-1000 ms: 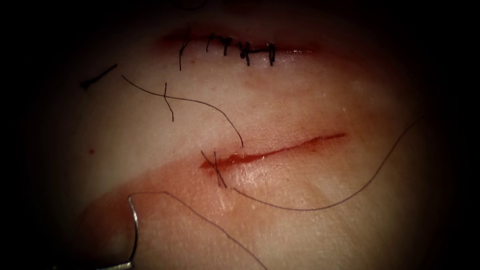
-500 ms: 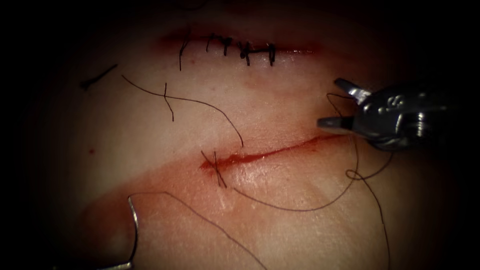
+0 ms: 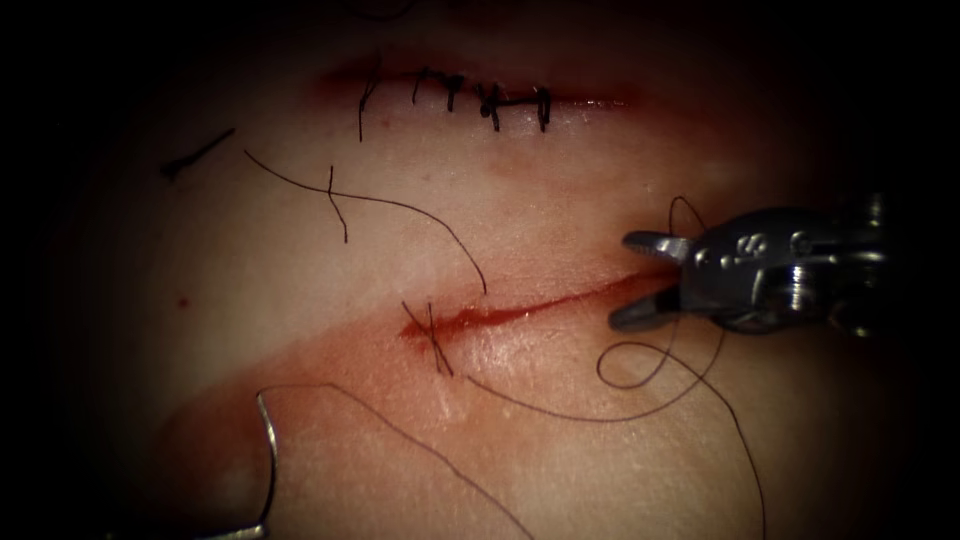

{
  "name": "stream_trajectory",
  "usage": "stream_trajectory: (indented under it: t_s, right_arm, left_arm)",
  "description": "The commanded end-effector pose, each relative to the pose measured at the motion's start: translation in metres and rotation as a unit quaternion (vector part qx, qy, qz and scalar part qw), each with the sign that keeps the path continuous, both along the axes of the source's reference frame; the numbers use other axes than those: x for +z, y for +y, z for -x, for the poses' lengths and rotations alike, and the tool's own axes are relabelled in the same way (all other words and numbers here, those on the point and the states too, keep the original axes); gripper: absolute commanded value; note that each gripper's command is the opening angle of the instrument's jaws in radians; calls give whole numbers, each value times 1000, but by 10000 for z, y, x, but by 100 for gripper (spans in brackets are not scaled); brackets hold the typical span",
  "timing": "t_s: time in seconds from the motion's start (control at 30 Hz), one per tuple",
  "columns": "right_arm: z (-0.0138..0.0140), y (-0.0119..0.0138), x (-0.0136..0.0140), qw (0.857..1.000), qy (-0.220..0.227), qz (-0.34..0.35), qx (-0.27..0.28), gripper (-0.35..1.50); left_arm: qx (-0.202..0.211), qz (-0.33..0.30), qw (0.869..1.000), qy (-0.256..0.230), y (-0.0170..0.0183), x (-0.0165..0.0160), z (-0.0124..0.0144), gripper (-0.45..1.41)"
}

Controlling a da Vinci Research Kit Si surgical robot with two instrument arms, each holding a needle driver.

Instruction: Wound Closure

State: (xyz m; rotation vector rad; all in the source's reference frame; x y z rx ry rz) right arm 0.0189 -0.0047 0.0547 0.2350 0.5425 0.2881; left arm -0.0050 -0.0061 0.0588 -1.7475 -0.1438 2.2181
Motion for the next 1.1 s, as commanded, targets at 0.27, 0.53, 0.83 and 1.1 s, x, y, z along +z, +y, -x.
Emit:
stream_trajectory:
  t_s: [0.27,0.53,0.83,1.1]
  right_arm:
    - [40,-34,27,992,58,-108,-43,116]
    - [111,-73,51,977,-139,-112,-117,116]
    - [238,28,37,893,-438,61,-87,116]
    - [223,84,20,911,-407,63,9,114]
  left_arm:
    - [1,-2,1000,-1,-5,7,7,-45]
    - [1,-2,1000,-1,-6,7,5,-45]
    - [0,-1,1000,-1,-7,8,8,-45]
    - [0,-1,1000,-1,-7,8,7,-45]
